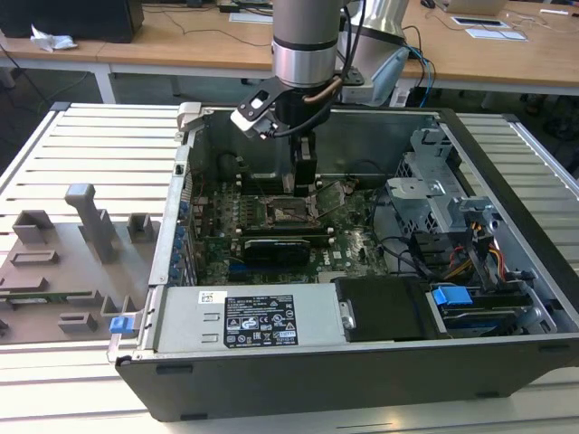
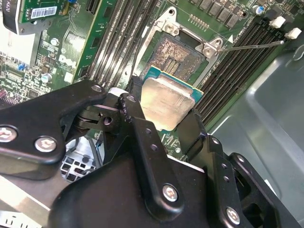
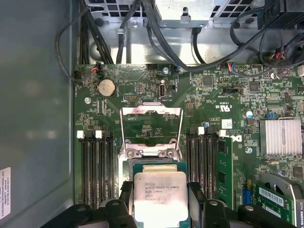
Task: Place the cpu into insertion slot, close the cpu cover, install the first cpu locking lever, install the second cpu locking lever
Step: 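Place the cpu into insertion slot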
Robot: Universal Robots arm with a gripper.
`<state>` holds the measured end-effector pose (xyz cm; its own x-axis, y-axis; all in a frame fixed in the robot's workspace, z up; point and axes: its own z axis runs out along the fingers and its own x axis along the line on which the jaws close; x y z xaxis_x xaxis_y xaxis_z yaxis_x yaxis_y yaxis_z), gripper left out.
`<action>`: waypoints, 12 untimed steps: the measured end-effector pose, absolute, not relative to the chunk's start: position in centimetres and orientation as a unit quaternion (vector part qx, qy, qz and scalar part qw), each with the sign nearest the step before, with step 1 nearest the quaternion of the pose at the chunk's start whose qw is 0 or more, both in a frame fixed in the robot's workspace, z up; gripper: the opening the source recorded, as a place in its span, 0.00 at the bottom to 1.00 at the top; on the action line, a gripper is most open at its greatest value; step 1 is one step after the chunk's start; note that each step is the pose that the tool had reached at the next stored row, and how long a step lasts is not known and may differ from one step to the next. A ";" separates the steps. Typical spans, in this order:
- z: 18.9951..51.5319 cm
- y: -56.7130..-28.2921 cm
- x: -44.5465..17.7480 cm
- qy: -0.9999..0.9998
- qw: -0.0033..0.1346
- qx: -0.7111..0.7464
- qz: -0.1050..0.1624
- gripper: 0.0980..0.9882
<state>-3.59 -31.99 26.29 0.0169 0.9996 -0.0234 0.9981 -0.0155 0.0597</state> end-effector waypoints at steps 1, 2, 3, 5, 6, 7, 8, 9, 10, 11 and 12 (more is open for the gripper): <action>26.3 -32.0 -3.6 0.701 0.029 0.712 0.013 0.50; 26.2 -32.0 -3.6 0.701 0.029 0.712 0.013 0.50; 26.2 -32.0 -3.6 0.701 0.029 0.712 0.013 0.50; 26.1 -32.0 -3.6 0.701 0.029 0.712 0.013 0.50; 26.1 -32.0 -3.6 0.701 0.030 0.712 0.013 0.50; 26.0 -32.0 -3.6 0.701 0.029 0.712 0.013 0.50; 26.0 -32.0 -3.6 0.701 0.030 0.712 0.013 0.50; 26.0 -32.0 -3.6 0.701 0.029 0.712 0.013 0.50; 26.0 -32.0 -3.6 0.701 0.030 0.712 0.013 0.50; 25.9 -32.0 -3.6 0.701 0.029 0.712 0.013 0.50; 25.9 -32.0 -3.6 0.701 0.029 0.712 0.013 0.50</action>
<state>-3.59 -31.99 25.91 0.0169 0.9996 -0.0234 0.9981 -0.0155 0.0597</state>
